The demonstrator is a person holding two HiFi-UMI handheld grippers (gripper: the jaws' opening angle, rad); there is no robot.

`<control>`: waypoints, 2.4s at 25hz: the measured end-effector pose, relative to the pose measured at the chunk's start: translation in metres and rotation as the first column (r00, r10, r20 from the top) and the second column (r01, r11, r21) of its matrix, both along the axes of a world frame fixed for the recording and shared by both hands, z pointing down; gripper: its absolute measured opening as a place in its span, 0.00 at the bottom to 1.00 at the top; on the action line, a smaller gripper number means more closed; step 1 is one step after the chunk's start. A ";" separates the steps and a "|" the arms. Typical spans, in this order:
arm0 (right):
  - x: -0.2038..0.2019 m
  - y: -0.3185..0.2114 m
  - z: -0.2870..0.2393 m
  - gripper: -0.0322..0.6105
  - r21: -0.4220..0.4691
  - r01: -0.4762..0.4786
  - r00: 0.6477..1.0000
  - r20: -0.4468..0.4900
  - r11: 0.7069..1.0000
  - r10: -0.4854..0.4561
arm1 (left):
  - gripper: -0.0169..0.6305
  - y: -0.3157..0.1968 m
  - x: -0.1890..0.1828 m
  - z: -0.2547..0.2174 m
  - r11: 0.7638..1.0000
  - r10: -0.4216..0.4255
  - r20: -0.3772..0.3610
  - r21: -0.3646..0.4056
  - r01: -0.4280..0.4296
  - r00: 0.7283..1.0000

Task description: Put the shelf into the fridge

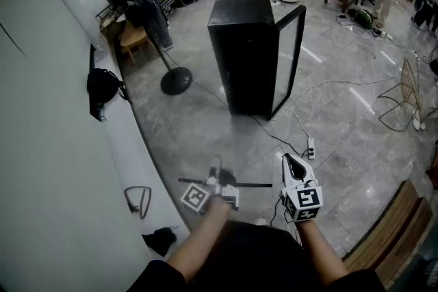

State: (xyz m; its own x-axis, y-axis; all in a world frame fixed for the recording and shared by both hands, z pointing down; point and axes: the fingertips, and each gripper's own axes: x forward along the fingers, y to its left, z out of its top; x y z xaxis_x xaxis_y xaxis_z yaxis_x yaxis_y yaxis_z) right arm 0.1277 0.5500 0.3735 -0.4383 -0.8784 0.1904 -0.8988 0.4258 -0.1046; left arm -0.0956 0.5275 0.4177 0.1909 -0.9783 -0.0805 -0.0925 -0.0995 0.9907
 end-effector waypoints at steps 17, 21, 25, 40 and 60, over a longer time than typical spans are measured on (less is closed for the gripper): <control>0.013 -0.048 0.015 0.05 -0.009 -0.055 0.997 0.049 0.998 0.056 | 0.05 -0.048 0.003 0.027 1.000 0.001 -0.036 -0.026 -0.002 0.999; -0.005 -0.088 0.015 0.05 -0.012 -0.052 0.998 0.026 0.999 0.052 | 0.05 -0.091 -0.010 0.027 1.000 0.011 -0.042 -0.017 -0.012 0.999; -0.028 -0.132 0.011 0.05 -0.012 -0.043 0.999 0.013 0.999 0.043 | 0.05 -0.136 -0.025 0.026 0.999 0.036 -0.013 -0.024 -0.036 0.999; -0.131 -0.306 0.004 0.05 -0.050 -0.083 0.995 -0.066 0.995 0.079 | 0.05 -0.320 -0.088 0.033 0.985 0.156 -0.062 -0.064 -0.160 0.986; -0.208 -0.394 0.005 0.05 -0.005 -0.105 0.989 -0.102 0.994 0.104 | 0.05 -0.407 -0.140 0.042 0.968 0.247 -0.096 -0.022 -0.250 0.964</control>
State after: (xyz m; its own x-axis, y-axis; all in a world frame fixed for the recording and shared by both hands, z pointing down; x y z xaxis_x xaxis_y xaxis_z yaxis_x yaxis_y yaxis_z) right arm -0.0805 0.1560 0.3786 -0.3220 -0.9161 0.2388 -0.9445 0.3282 -0.0145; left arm -0.2360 0.1208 0.4601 0.4215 -0.9035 -0.0773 0.0225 -0.0748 0.9969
